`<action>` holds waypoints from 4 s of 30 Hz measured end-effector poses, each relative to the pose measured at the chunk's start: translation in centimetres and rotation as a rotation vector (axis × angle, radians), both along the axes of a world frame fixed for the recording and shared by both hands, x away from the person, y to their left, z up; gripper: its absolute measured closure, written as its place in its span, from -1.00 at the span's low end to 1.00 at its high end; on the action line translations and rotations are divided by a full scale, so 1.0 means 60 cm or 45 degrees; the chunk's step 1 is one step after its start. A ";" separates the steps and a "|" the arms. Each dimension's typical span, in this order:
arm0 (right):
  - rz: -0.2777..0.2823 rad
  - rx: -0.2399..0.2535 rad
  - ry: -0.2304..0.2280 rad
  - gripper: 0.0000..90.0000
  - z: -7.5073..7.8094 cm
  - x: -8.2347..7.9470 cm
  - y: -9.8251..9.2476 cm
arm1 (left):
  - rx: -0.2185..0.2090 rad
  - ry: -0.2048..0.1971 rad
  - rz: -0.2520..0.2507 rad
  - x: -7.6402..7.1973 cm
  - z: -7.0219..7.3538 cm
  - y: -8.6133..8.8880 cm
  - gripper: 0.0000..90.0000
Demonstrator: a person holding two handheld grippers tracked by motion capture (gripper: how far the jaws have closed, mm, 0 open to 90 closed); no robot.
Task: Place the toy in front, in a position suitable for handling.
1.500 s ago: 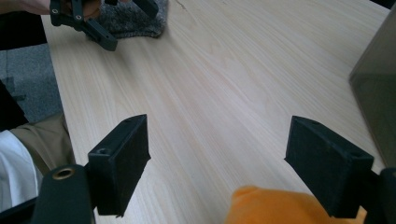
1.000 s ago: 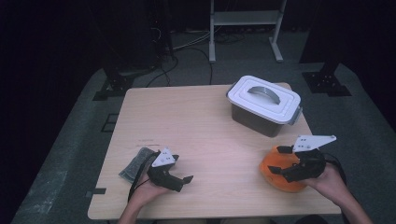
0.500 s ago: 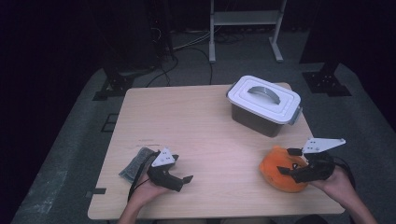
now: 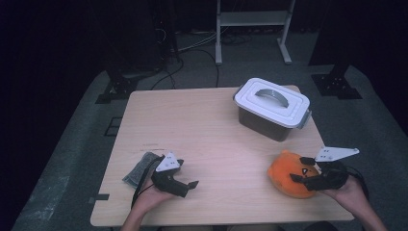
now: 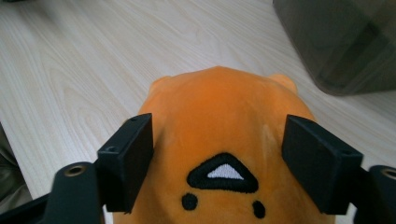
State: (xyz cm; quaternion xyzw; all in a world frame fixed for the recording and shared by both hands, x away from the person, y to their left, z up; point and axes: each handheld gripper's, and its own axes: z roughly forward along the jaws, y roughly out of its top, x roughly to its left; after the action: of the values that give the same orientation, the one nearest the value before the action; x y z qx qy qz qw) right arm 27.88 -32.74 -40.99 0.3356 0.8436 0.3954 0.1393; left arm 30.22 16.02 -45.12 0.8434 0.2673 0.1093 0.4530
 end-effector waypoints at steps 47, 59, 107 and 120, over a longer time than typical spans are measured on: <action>-0.017 0.066 -0.005 0.43 0.003 -0.005 -0.016 | -0.016 -0.005 0.028 0.002 0.003 0.011 -0.94; 0.043 0.130 -0.057 0.43 0.064 -0.004 -0.010 | -0.025 -0.015 0.036 0.003 0.005 0.016 -0.94; 0.498 0.166 -0.117 0.43 0.168 0.053 0.196 | -0.061 -0.053 0.105 0.007 0.022 0.063 -0.94; 0.573 0.164 -0.072 0.42 0.132 0.073 0.244 | -0.074 -0.057 0.146 0.009 0.027 0.086 -0.94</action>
State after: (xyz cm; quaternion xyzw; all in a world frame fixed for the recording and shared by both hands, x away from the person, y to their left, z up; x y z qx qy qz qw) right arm 32.27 -18.10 -33.07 0.1359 0.8659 0.4788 0.0495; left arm 30.78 21.18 -43.49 0.8106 0.3081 0.1460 0.4761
